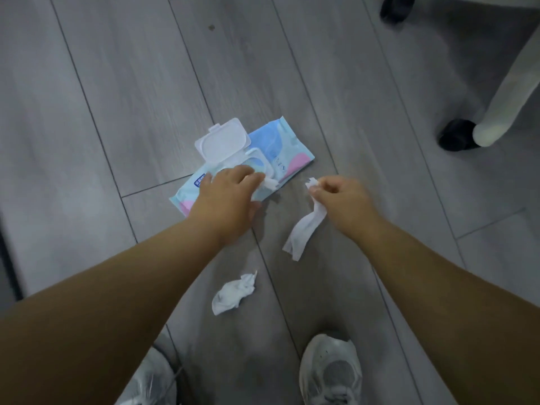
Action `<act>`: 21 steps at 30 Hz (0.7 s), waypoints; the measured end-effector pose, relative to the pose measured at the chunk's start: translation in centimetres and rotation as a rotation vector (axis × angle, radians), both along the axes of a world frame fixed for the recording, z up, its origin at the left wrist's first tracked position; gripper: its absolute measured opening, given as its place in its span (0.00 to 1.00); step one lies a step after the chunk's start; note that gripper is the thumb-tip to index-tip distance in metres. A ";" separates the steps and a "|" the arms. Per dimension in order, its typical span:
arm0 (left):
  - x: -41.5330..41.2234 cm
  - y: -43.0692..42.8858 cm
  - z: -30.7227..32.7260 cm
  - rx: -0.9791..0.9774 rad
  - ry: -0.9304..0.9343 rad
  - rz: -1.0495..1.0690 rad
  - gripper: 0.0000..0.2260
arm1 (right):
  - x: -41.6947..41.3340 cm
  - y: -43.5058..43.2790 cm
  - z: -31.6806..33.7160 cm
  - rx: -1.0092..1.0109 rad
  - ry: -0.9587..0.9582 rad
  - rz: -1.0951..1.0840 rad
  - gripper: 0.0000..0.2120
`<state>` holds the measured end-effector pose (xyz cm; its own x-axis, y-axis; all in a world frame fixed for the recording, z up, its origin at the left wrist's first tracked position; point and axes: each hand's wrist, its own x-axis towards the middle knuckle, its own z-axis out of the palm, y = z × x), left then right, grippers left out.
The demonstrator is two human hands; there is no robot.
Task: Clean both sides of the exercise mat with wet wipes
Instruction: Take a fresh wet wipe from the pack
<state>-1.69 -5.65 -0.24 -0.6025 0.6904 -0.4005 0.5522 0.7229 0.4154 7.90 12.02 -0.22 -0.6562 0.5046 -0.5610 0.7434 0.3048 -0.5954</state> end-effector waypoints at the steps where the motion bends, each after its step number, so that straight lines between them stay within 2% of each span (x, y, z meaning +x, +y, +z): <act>1: 0.6 -0.7 0.8 -0.022 -0.011 0.006 0.20 | 0.7 -0.4 0.8 -0.015 -0.012 -0.012 0.08; 6: 3.5 -3.4 7.5 -0.237 -0.143 0.024 0.16 | 3.0 -2.5 7.1 -0.014 -0.038 -0.094 0.02; 11: 5.5 -5.6 16.9 -0.355 -0.119 -0.181 0.13 | 3.9 -5.0 16.8 0.007 -0.075 -0.036 0.03; 15: 5.0 -6.9 26.9 -0.306 -0.116 -0.148 0.13 | 2.7 -6.2 27.0 0.024 -0.070 0.075 0.06; 18: 4.0 -8.0 35.6 -0.222 -0.174 0.009 0.12 | 1.2 -7.5 35.6 -0.022 -0.067 0.129 0.09; 21: 3.2 -9.3 44.2 -0.056 -0.286 0.218 0.09 | -0.7 -9.2 44.8 -0.066 -0.042 0.170 0.11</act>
<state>1.54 -14.99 43.98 -0.5912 0.5303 -0.6077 0.2502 0.8368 0.4869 7.23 2.84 44.55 -0.7043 0.3499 -0.6177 0.7090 0.3897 -0.5877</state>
